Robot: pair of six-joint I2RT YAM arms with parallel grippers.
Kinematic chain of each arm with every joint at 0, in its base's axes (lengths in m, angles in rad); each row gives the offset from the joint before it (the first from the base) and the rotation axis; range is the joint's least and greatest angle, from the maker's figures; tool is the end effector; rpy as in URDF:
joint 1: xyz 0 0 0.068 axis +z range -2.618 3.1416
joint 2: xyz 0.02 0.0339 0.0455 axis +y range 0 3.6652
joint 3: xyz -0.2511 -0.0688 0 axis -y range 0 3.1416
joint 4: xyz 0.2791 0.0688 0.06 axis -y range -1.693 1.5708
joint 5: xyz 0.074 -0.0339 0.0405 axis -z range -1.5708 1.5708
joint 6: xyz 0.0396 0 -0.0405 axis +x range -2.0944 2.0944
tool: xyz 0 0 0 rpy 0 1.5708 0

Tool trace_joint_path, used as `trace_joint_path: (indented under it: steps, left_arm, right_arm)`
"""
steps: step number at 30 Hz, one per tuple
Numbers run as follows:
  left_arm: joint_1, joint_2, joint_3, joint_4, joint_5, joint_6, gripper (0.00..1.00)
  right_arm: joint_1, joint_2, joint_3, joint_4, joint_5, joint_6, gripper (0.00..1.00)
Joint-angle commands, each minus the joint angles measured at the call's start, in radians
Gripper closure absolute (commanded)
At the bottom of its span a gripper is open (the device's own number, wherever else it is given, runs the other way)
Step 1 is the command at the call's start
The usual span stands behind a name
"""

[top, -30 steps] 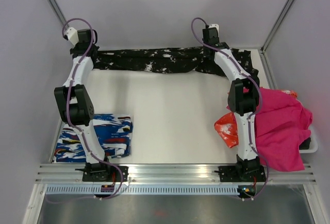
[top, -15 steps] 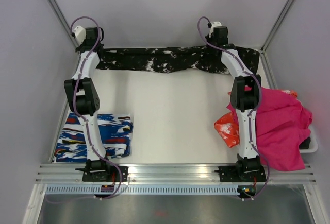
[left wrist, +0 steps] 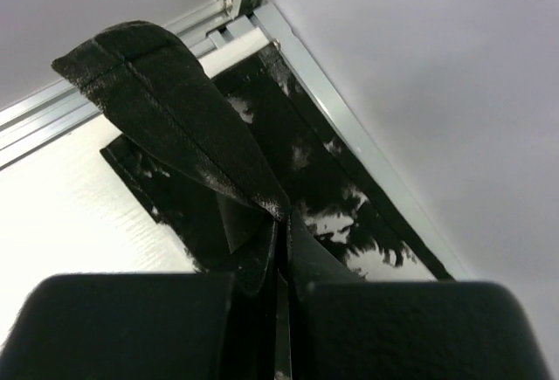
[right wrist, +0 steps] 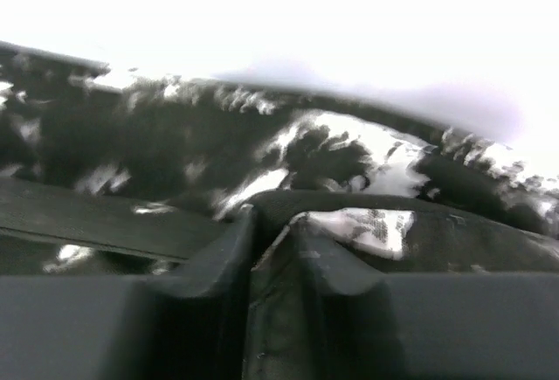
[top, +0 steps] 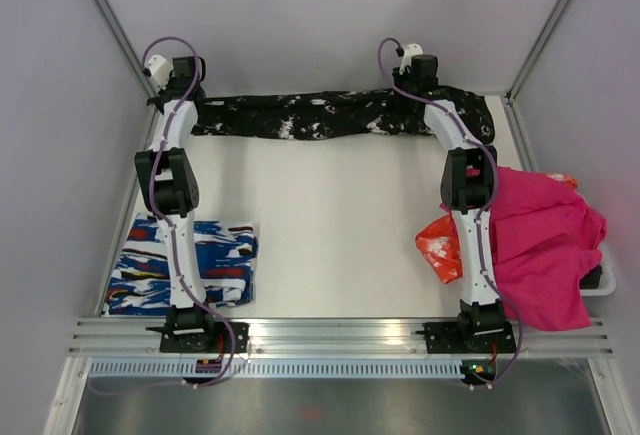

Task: Fold and stack the trousers
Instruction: Fold the trousers

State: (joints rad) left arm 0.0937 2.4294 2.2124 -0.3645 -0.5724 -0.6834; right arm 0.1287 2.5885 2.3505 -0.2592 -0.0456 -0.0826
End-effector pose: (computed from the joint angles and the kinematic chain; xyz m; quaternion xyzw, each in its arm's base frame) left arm 0.5806 0.0761 0.2172 -0.4439 0.7306 0.1054 0.5080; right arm 0.6135 0.0812 0.1838 -0.1022 0.8531 0.0314 0.5107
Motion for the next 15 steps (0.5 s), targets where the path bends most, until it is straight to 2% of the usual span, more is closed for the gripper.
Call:
trace_joint_path:
  steps: [1, 3, 4, 7, 10, 15]
  left_arm:
    - [0.054, 0.029, 0.085, 0.058, -0.153, -0.024, 0.98]
    - [0.054, 0.043, 0.089, 0.062, -0.144, -0.045, 0.98]
    - [0.052, 0.046, 0.089, 0.070, -0.139, -0.048, 0.98]
    - [0.052, 0.060, 0.093, 0.101, -0.126, -0.056, 0.98]
    - [0.052, 0.074, 0.096, 0.150, -0.115, -0.050, 0.98]
    - [0.054, 0.103, 0.110, 0.236, -0.074, -0.065, 0.98]
  right_arm:
    - [-0.055, 0.025, 0.093, 0.112, 0.075, 0.007, 0.64]
    - [-0.057, 0.021, 0.101, 0.138, 0.056, 0.067, 0.45]
    - [-0.055, 0.016, 0.104, 0.143, 0.055, 0.078, 0.29]
    - [-0.058, -0.024, 0.093, 0.150, 0.073, 0.112, 0.11]
    - [-0.070, -0.079, 0.050, 0.127, 0.110, 0.132, 0.09]
    - [-0.100, -0.177, -0.064, -0.020, 0.228, 0.196, 0.09]
